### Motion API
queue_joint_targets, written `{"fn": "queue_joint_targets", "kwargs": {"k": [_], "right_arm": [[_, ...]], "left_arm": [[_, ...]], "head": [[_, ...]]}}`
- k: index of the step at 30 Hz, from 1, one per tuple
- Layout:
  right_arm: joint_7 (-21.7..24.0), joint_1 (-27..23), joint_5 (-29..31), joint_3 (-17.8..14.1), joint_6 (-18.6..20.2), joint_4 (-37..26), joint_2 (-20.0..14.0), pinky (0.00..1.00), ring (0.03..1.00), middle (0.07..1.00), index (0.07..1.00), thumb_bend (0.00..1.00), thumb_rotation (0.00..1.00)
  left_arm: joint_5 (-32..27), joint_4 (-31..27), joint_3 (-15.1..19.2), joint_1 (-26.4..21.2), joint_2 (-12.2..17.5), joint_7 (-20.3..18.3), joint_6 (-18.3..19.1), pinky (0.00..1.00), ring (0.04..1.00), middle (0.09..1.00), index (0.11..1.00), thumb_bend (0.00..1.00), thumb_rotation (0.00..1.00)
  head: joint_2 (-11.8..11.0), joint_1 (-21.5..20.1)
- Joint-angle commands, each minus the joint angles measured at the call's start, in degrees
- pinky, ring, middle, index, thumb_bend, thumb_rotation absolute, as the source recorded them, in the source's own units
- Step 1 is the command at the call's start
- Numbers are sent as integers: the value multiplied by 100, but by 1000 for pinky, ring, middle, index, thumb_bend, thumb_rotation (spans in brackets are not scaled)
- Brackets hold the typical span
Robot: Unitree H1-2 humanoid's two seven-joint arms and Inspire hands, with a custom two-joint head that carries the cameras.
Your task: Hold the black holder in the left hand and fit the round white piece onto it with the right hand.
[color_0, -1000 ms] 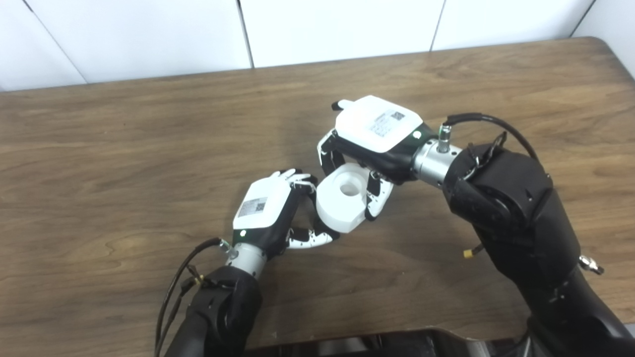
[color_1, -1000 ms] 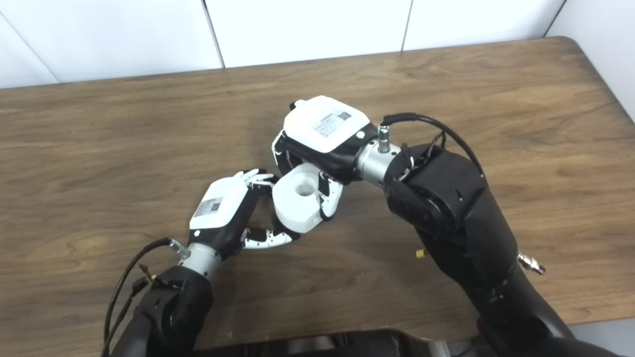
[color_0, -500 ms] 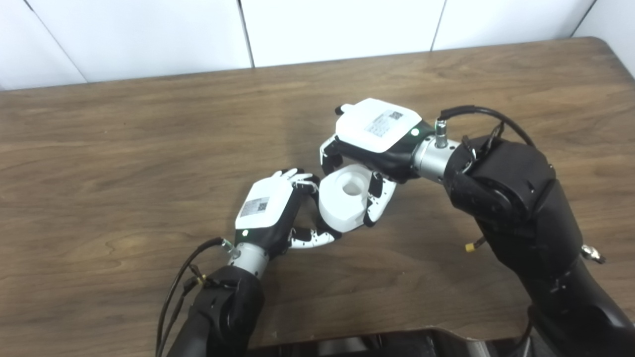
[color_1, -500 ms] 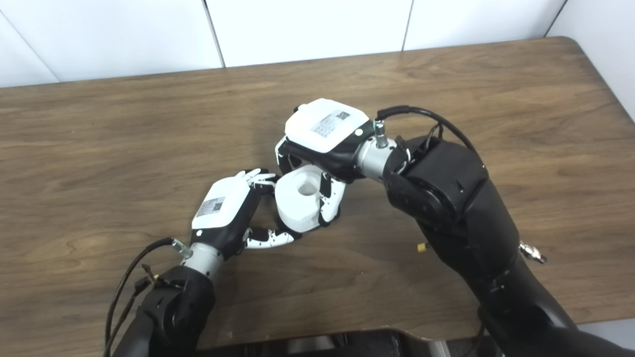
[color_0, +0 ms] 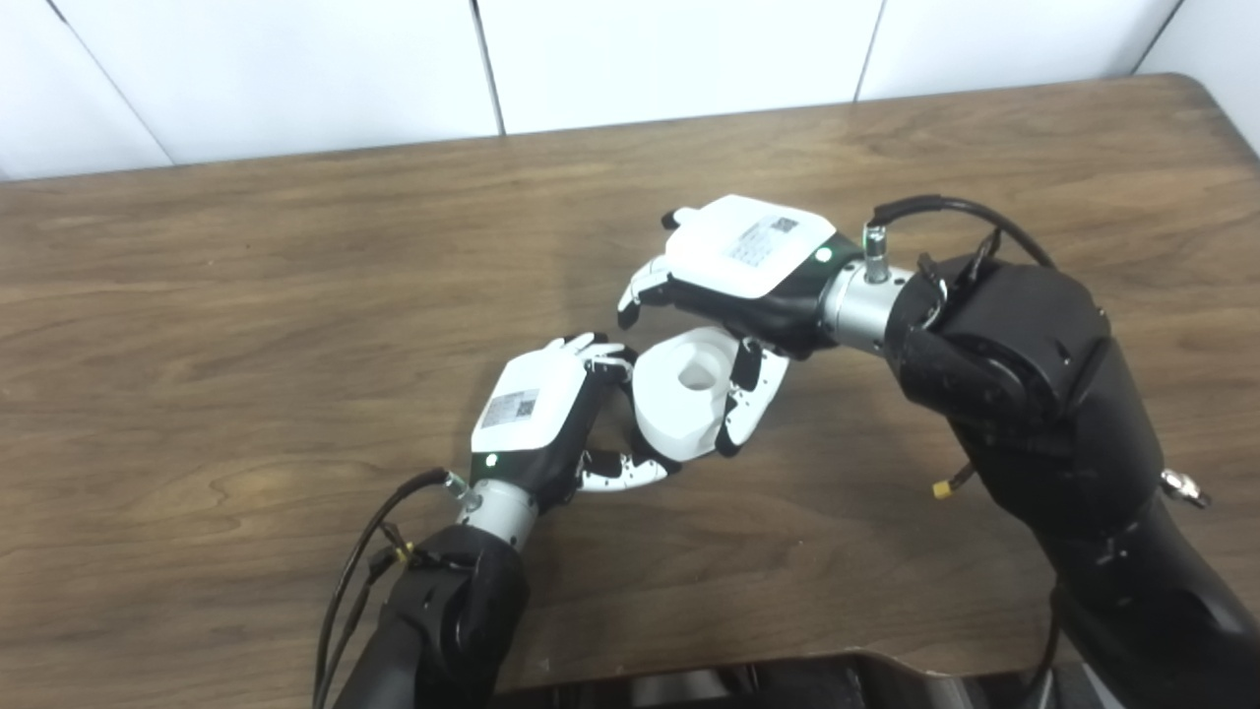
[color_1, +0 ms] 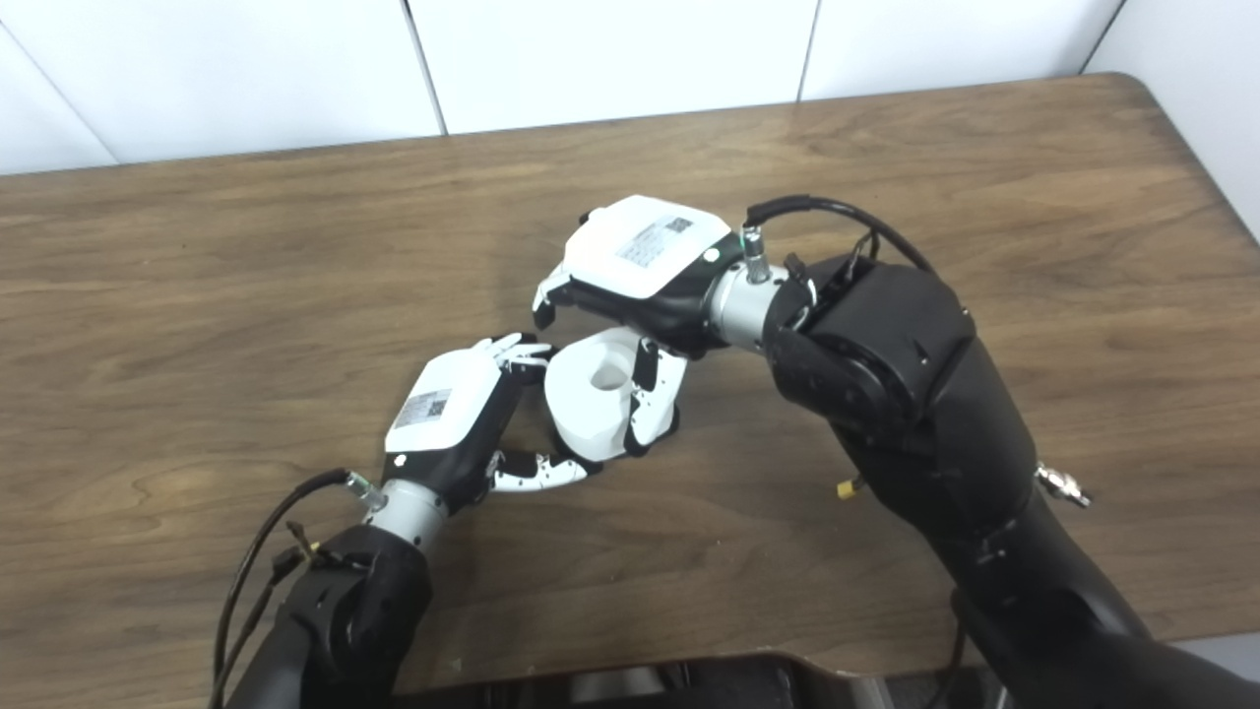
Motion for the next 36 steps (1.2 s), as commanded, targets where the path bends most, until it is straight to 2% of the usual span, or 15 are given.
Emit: {"fn": "queue_joint_targets", "kwargs": {"k": [1,13,24,28,36], "right_arm": [[238,-236,62,-15,99,-94,-23,1000,928,858,786,1000,350],[253,-367,157,-26,104,-58,-146,1000,953,858,787,1000,377],[459,-643,254,9,310,-39,-283,1000,959,855,783,1000,339],[543,-795,374,64,459,-68,-410,1000,948,855,787,1000,333],[557,-1160,620,369,983,-175,-770,1000,957,865,798,1000,327]], "left_arm": [[-3,245,-173,35,-62,-237,-51,951,909,807,490,512,58],[32,342,-184,-16,-70,-169,-88,970,903,803,490,512,58],[7,408,-170,-53,-77,-135,-77,971,898,802,490,512,57],[-19,446,-158,-68,-76,-121,-89,970,900,802,490,512,56],[9,472,-166,-87,-82,-113,-78,969,896,803,490,513,56]], "head": [[6,3],[-26,-14],[-29,-22],[-41,-36],[-51,-42]]}}
